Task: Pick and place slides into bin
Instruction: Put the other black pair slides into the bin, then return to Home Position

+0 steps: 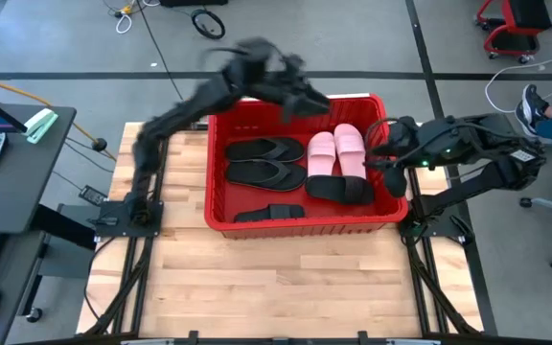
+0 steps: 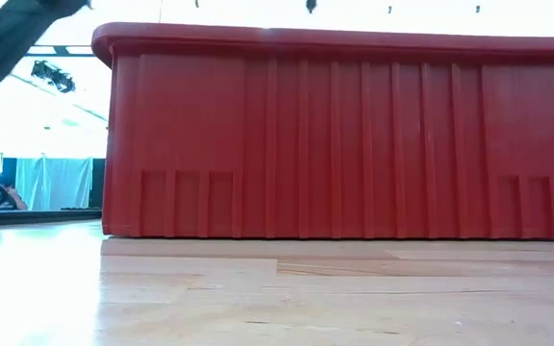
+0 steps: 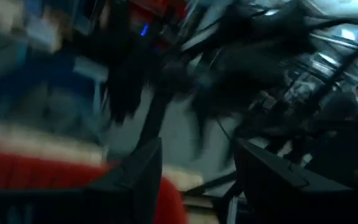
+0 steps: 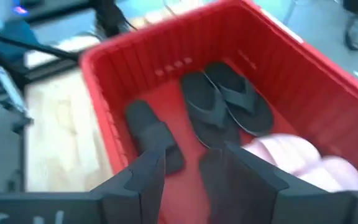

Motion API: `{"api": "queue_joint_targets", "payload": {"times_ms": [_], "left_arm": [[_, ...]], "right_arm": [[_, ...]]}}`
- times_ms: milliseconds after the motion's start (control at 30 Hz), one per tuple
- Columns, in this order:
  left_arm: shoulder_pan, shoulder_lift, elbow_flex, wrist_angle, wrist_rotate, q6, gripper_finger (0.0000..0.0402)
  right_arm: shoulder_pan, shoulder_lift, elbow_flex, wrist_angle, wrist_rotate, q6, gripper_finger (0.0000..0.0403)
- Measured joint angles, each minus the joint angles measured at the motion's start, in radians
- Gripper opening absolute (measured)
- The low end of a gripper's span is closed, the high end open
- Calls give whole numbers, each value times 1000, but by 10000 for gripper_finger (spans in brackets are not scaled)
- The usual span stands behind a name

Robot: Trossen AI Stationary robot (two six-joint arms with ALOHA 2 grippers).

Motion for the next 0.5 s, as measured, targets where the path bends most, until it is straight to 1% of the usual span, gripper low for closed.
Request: {"api": "queue_joint_targets", "payload": {"times_ms": [67,133,200,267,333,367,433,500], "left_arm": [[-13,-109,-44,22,-6,43,206],[-27,-210,-83,-3,-33,76,208],[-36,-296,-108,-97,-63,106,208],[-42,-370,-115,-228,-113,153,205],[-45,-445,-115,-362,-203,196,202],[-46,-481,-115,-428,-265,209,200],[-56,-551,-115,-550,-407,230,198],[-66,-606,-115,-673,-573,233,196]], "right_arm": [[0,-5,0,38,-10,-18,165],[0,-15,0,58,-10,-52,165],[0,-26,0,71,-10,-80,165],[0,-40,0,87,-10,-86,165],[0,-59,0,96,-10,-86,165],[0,-66,0,99,-10,-86,165],[0,-85,0,94,-10,-100,165],[0,-106,0,87,-8,-125,165]]}}
